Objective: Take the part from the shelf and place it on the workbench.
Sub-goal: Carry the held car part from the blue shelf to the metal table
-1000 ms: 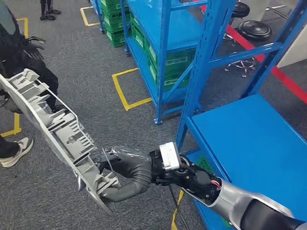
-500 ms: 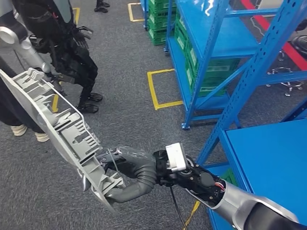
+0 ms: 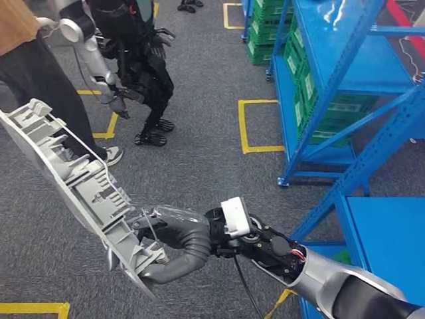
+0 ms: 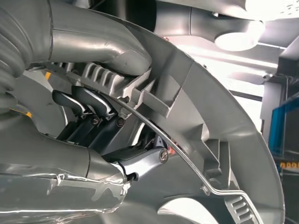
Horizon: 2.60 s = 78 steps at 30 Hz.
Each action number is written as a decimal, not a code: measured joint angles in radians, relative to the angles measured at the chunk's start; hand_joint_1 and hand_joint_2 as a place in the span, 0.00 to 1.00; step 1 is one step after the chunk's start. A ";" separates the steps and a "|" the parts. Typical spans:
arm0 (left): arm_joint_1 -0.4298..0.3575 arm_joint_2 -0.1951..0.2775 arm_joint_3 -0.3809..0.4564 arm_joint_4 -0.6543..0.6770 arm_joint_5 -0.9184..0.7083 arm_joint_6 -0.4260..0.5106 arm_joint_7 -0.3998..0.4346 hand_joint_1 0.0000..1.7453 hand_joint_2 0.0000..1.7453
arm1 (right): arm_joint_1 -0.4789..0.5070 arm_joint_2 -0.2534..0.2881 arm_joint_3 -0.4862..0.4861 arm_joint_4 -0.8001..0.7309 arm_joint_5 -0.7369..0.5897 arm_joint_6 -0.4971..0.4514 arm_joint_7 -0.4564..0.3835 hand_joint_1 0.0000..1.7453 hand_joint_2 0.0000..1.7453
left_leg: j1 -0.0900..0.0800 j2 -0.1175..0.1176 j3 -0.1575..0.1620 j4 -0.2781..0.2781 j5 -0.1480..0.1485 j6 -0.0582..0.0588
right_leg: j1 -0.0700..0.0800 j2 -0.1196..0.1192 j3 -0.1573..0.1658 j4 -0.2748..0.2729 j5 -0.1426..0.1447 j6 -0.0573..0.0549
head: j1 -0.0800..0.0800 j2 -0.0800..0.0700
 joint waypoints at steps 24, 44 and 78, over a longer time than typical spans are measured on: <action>0.007 -0.001 0.000 0.001 0.003 -0.002 0.000 0.00 1.00 | 0.003 0.000 0.000 0.000 -0.002 -0.001 -0.001 1.00 1.00 | 0.003 -0.047 -0.124 0.243 -0.093 -0.022 | -0.010 0.057 -0.019 -0.012 0.035 -0.032 | -0.005 0.000; 0.021 -0.005 0.000 0.001 0.024 0.003 -0.013 0.00 1.00 | -0.002 0.000 0.001 0.003 -0.014 0.010 -0.012 1.00 1.00 | 0.000 -0.166 0.009 -0.011 0.009 0.020 | -0.010 0.197 -0.027 0.023 0.018 -0.012 | 0.032 0.000; 0.047 -0.004 0.001 0.004 0.040 0.005 -0.025 0.00 1.00 | -0.006 0.018 0.006 0.026 -0.032 0.026 -0.020 1.00 1.00 | 0.001 -0.140 -0.002 0.001 0.005 -0.010 | -0.017 0.151 -0.019 0.011 0.023 -0.020 | 0.034 0.000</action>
